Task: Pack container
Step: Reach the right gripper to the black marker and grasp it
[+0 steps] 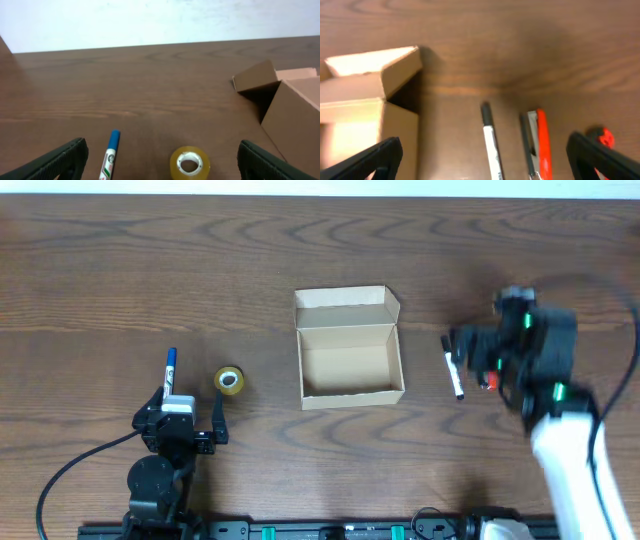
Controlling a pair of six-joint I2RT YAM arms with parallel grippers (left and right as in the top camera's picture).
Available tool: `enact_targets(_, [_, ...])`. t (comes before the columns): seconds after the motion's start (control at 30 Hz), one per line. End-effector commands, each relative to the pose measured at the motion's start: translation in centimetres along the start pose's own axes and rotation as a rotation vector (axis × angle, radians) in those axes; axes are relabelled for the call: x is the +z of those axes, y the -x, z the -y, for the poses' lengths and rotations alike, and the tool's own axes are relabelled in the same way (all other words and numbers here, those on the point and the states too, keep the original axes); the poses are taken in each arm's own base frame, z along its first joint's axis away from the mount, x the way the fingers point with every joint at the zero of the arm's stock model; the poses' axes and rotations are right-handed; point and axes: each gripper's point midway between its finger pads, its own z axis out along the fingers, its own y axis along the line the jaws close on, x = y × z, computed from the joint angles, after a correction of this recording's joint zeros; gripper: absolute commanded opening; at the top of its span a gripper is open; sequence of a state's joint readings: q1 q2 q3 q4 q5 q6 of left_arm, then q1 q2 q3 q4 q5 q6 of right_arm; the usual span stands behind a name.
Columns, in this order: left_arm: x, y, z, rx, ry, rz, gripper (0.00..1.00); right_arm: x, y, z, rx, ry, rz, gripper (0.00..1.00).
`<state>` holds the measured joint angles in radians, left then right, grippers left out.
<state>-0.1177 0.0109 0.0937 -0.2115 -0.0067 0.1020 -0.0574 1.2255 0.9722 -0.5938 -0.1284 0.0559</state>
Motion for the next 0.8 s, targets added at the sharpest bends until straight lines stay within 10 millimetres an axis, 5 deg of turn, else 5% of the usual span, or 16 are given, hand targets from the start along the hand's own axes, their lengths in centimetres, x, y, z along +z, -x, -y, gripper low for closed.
enact_targets(0.0, [0.3,-1.4,-0.1,-0.004,0.005,-0.032,0.95,1.0,3.5,-0.8,-0.019,0.053,-0.051,0.99])
enact_targets(0.2, [0.3,-1.4,-0.1,-0.004,0.006,-0.032,0.95,1.3,4.0,-1.0,-0.107,0.063,-0.241,0.99])
enact_targets(0.5, [0.3,-1.4,-0.1,-0.003,0.008,-0.032,0.95,-1.9,-3.1,-0.5,-0.251,0.058,-0.645,0.99])
enact_targets(0.77, [0.3,-1.4,-0.1,0.009,0.008,-0.032,0.95,-0.1,-3.3,0.1,-0.289,0.010,-0.633,0.99])
